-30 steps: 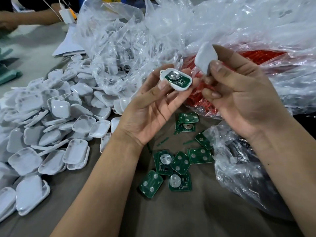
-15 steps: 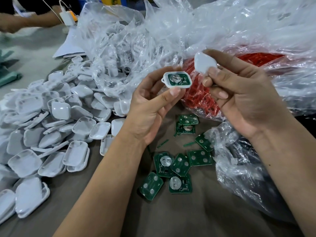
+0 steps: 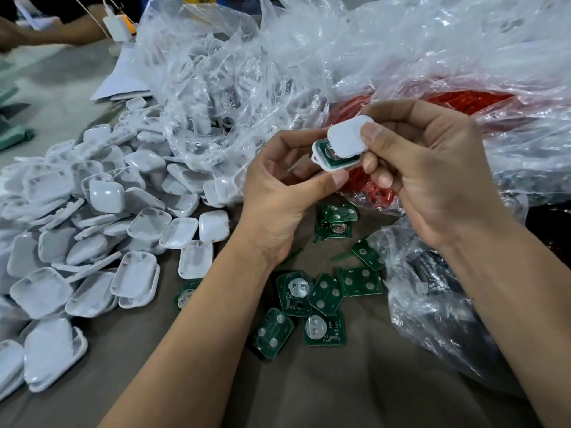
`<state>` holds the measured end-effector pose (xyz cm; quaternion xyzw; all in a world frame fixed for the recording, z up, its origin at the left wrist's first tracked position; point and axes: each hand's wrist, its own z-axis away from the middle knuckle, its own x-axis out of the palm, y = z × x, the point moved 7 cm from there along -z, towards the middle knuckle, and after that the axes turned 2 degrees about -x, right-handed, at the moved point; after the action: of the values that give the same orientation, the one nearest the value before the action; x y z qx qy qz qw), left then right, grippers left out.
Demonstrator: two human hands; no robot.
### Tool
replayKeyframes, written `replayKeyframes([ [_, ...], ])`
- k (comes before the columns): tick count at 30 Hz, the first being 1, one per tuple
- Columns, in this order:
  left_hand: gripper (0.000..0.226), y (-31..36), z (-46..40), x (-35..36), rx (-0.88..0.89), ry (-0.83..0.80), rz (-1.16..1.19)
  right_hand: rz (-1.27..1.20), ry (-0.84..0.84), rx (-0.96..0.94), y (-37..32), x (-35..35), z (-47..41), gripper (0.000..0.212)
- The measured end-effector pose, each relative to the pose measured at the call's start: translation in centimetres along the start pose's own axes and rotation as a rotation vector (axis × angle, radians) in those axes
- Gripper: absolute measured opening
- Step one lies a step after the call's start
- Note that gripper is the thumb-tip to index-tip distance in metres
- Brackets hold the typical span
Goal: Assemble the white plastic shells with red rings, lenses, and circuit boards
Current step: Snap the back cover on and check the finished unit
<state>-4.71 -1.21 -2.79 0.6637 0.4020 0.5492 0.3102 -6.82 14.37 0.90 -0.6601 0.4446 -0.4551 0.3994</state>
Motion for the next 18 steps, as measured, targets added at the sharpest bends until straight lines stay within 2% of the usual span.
replayKeyframes([
  [5, 0.043, -0.18, -0.06, -0.20, 0.014, 0.022, -0.117, 0.186, 0.009, -0.070, -0.21, 0.14, 0.13, 0.009],
  [18, 0.041, -0.46, -0.05, -0.34, 0.009, 0.021, -0.129, 0.509, 0.059, -0.185, -0.88, -0.13, 0.41, 0.010],
])
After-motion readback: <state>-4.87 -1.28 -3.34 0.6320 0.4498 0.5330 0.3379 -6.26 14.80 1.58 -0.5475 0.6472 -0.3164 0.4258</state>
